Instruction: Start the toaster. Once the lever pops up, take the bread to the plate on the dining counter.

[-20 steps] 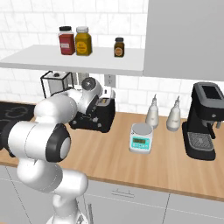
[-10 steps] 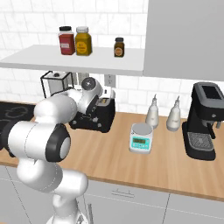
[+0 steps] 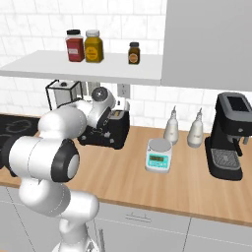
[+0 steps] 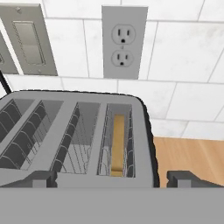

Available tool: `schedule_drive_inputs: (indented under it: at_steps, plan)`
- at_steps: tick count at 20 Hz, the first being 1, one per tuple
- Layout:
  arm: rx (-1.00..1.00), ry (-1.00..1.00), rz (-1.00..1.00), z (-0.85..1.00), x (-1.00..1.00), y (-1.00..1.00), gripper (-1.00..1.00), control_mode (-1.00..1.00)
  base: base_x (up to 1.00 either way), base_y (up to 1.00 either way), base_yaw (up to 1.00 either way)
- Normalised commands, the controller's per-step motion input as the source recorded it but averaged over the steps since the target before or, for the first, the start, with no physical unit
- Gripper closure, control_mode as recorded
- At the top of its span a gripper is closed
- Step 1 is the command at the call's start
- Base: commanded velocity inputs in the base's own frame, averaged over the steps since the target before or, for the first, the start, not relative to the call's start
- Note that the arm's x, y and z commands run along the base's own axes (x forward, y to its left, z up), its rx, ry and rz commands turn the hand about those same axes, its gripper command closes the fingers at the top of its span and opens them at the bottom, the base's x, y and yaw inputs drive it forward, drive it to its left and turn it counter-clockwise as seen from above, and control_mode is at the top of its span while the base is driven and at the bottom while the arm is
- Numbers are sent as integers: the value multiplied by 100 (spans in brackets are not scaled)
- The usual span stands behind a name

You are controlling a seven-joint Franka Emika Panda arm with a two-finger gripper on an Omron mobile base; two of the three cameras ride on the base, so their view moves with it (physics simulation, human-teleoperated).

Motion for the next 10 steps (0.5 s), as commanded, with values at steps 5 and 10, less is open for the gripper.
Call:
schedule_drive_inputs:
  at_steps: [5, 10]
  plan:
    - [0, 0, 0, 0, 0, 0, -100, -100, 0, 0, 0]
    - [0, 0, 0, 0, 0, 0, -100, -100, 0, 0, 0]
